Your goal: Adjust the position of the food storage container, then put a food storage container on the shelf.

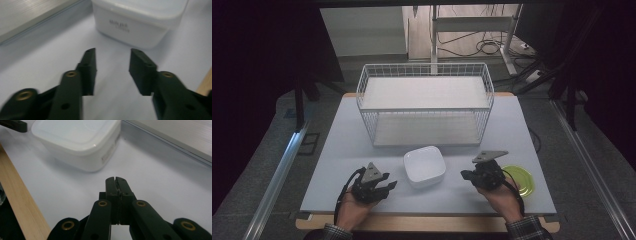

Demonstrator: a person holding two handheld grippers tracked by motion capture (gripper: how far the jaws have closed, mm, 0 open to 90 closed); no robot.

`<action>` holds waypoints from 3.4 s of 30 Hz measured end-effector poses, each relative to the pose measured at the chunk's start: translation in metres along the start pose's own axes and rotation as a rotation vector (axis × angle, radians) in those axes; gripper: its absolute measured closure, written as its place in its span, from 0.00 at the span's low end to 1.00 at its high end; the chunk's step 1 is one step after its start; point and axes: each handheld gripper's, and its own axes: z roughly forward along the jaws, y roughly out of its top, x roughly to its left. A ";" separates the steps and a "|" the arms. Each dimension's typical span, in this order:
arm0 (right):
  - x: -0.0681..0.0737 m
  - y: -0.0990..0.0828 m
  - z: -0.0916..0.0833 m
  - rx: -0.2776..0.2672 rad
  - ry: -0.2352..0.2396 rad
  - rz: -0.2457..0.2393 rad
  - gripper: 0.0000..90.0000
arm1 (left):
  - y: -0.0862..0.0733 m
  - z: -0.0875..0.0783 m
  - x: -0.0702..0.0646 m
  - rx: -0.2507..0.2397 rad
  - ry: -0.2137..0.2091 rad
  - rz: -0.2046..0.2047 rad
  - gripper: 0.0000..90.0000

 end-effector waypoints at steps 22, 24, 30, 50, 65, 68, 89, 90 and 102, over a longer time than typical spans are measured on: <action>0.006 0.025 0.053 0.010 0.005 -0.013 1.00 | 0.027 0.057 0.010 0.059 -0.009 -0.044 1.00; 0.013 0.021 0.049 0.023 0.008 -0.026 1.00 | 0.028 0.056 0.010 0.053 -0.020 -0.054 1.00; 0.020 0.011 0.041 0.028 0.017 -0.039 1.00 | 0.027 0.054 0.001 0.057 -0.039 -0.049 1.00; 0.015 0.000 0.025 0.011 -0.034 0.003 0.89 | 0.024 0.032 -0.015 0.060 -0.016 0.007 0.76; 0.012 -0.016 0.001 -0.048 -0.077 0.031 0.44 | 0.012 0.017 -0.017 0.090 0.015 0.050 0.14; 0.012 -0.017 0.000 -0.060 -0.068 0.027 0.38 | 0.012 0.015 -0.017 0.070 0.008 0.045 0.08; 0.020 -0.003 0.009 -0.108 0.000 -0.008 0.12 | 0.026 0.010 -0.004 -0.006 -0.054 -0.031 0.03; 0.020 -0.003 0.009 -0.108 0.000 -0.008 0.12 | 0.026 0.010 -0.004 -0.006 -0.054 -0.031 0.03; 0.017 0.010 0.015 -0.074 0.035 0.058 0.24 | 0.050 0.022 -0.006 -0.027 -0.133 -0.041 0.18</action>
